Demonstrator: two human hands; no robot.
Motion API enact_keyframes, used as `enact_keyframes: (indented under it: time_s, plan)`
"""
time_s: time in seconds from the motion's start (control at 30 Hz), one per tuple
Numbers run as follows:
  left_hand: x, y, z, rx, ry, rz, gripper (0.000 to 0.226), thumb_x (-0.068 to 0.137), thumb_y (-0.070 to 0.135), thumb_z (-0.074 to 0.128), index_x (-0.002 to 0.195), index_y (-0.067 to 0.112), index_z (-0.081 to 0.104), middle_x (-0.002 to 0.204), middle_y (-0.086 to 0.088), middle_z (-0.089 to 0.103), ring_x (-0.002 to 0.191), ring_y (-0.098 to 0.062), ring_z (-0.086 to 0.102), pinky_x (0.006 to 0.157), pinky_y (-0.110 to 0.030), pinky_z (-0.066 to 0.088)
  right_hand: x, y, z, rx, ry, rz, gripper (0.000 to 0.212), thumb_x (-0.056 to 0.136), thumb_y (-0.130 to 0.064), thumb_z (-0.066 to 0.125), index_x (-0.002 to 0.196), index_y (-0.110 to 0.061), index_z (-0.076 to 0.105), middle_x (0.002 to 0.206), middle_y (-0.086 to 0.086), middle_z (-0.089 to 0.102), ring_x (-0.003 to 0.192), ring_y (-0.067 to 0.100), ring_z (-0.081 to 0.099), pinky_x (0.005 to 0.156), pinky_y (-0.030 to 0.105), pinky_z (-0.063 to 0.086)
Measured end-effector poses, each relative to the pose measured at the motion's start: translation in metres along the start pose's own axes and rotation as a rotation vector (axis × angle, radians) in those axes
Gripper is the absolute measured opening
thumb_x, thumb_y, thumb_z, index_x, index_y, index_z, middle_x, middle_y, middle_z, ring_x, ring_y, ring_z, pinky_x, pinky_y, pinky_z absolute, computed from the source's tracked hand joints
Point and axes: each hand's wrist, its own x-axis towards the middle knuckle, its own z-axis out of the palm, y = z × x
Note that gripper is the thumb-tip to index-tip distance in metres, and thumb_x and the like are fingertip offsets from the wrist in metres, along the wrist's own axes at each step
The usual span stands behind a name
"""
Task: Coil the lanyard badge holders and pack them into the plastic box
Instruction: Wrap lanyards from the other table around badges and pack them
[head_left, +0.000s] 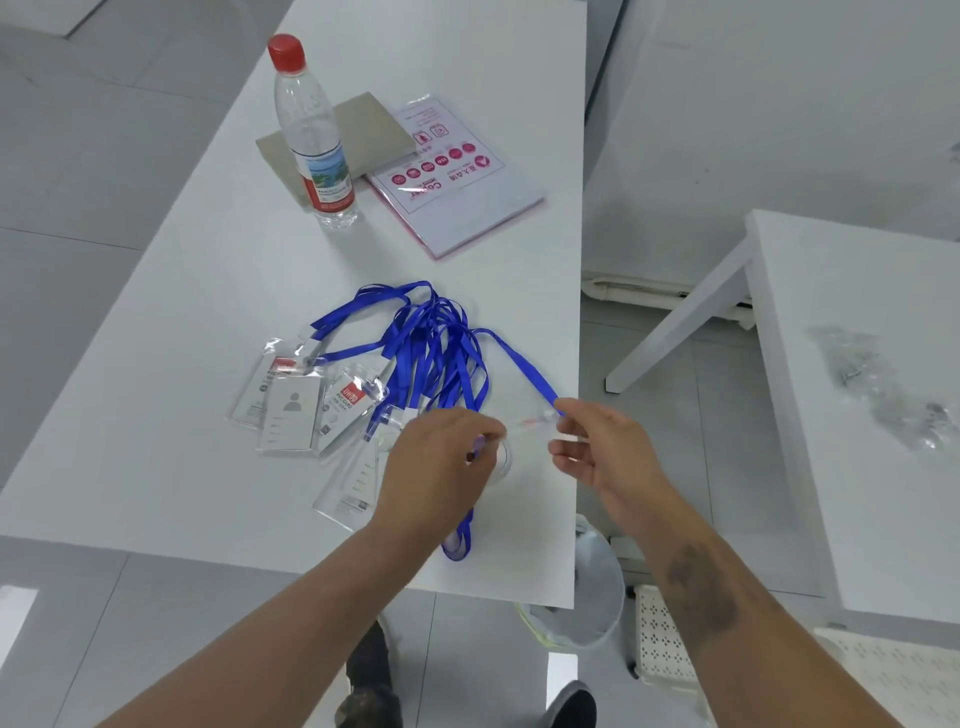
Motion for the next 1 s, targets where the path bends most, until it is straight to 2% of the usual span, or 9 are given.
enact_keyframes:
  time_s: [0.13, 0.27, 0.4, 0.53, 0.67, 0.77, 0.83, 0.9, 1.0]
  plan:
    - [0.021, 0.026, -0.044, -0.594, -0.071, -0.394, 0.014, 0.092, 0.019, 0.066, 0.097, 0.031, 0.072, 0.088, 0.012, 0.074, 0.08, -0.003, 0.068, 0.066, -0.015, 0.055, -0.005, -0.02, 0.008, -0.274, 0.025, -0.233, 0.041, 0.101, -0.045, 0.042, 0.093, -0.025, 0.076, 0.092, -0.01, 0.066, 0.085, 0.007, 0.057, 0.082, 0.028, 0.047]
    - [0.038, 0.027, -0.064, -1.143, -0.24, -0.686, 0.018, 0.092, 0.015, 0.065, 0.109, 0.017, 0.072, 0.107, -0.005, 0.076, 0.095, -0.021, 0.073, 0.07, -0.026, 0.061, -0.01, -0.024, 0.024, -0.15, 0.002, -0.176, 0.038, 0.099, -0.053, 0.042, 0.094, -0.025, 0.067, 0.12, -0.006, 0.063, 0.113, 0.012, 0.058, 0.103, 0.031, 0.036]
    - [0.046, 0.026, -0.069, -1.449, -0.237, -0.805, 0.021, 0.095, 0.016, 0.062, 0.113, 0.007, 0.07, 0.109, -0.011, 0.074, 0.082, -0.018, 0.07, 0.059, -0.021, 0.058, -0.011, -0.014, 0.037, -0.023, -0.167, -0.245, 0.044, 0.103, -0.042, 0.041, 0.081, -0.023, 0.074, 0.081, 0.002, 0.072, 0.083, 0.018, 0.067, 0.104, 0.045, 0.043]
    - [0.052, 0.026, -0.068, -1.49, -0.233, -0.872, 0.028, 0.092, 0.016, 0.066, 0.117, 0.004, 0.068, 0.122, -0.017, 0.068, 0.094, -0.021, 0.066, 0.067, -0.022, 0.059, -0.02, -0.019, 0.055, -0.068, -0.045, -0.383, 0.004, 0.092, -0.018, 0.062, 0.093, -0.021, 0.064, 0.09, -0.004, 0.068, 0.085, 0.007, 0.061, 0.08, 0.022, 0.045]
    - [0.055, 0.026, -0.076, -1.457, -0.254, -0.821, 0.027, 0.089, 0.015, 0.067, 0.114, 0.006, 0.069, 0.118, -0.02, 0.068, 0.082, -0.018, 0.065, 0.055, -0.017, 0.055, -0.012, -0.03, 0.055, -0.193, 0.301, -0.674, 0.046, 0.077, -0.024, 0.08, 0.111, -0.027, 0.049, 0.119, -0.001, 0.051, 0.109, 0.012, 0.052, 0.089, 0.022, 0.046]
    - [0.057, 0.027, -0.084, -1.388, -0.298, -0.761, 0.022, 0.089, 0.013, 0.063, 0.11, 0.008, 0.068, 0.101, -0.012, 0.07, 0.068, -0.014, 0.067, 0.05, -0.016, 0.051, 0.0, -0.034, 0.051, -0.314, 0.148, -0.889, 0.059, 0.076, -0.014, 0.076, 0.124, -0.036, 0.049, 0.13, -0.005, 0.049, 0.122, 0.011, 0.049, 0.099, 0.025, 0.043]
    - [0.061, 0.028, -0.086, -1.369, -0.311, -0.706, 0.026, 0.091, 0.013, 0.062, 0.116, 0.008, 0.066, 0.103, -0.01, 0.072, 0.076, -0.017, 0.07, 0.056, -0.021, 0.056, 0.001, -0.035, 0.055, -0.195, -0.07, -0.795, 0.036, 0.084, -0.005, 0.07, 0.106, -0.033, 0.062, 0.107, -0.005, 0.063, 0.099, 0.002, 0.062, 0.084, 0.016, 0.048]
    - [0.066, 0.03, -0.086, -1.343, -0.272, -0.655, 0.03, 0.091, 0.015, 0.064, 0.12, 0.008, 0.066, 0.112, -0.011, 0.073, 0.095, -0.027, 0.07, 0.075, -0.032, 0.059, -0.008, -0.038, 0.06, -0.364, -0.085, -0.669, 0.017, 0.095, -0.011, 0.059, 0.102, -0.025, 0.065, 0.095, -0.007, 0.068, 0.08, -0.005, 0.062, 0.07, 0.006, 0.045]
    - [0.072, 0.031, -0.082, -1.203, -0.091, -0.599, 0.023, 0.091, 0.016, 0.067, 0.112, 0.011, 0.071, 0.104, -0.01, 0.076, 0.093, -0.026, 0.072, 0.07, -0.03, 0.062, -0.02, -0.033, 0.062, -0.645, -0.134, -0.641, 0.018, 0.099, -0.032, 0.048, 0.095, -0.021, 0.062, 0.087, -0.007, 0.069, 0.076, 0.004, 0.06, 0.068, 0.017, 0.046]
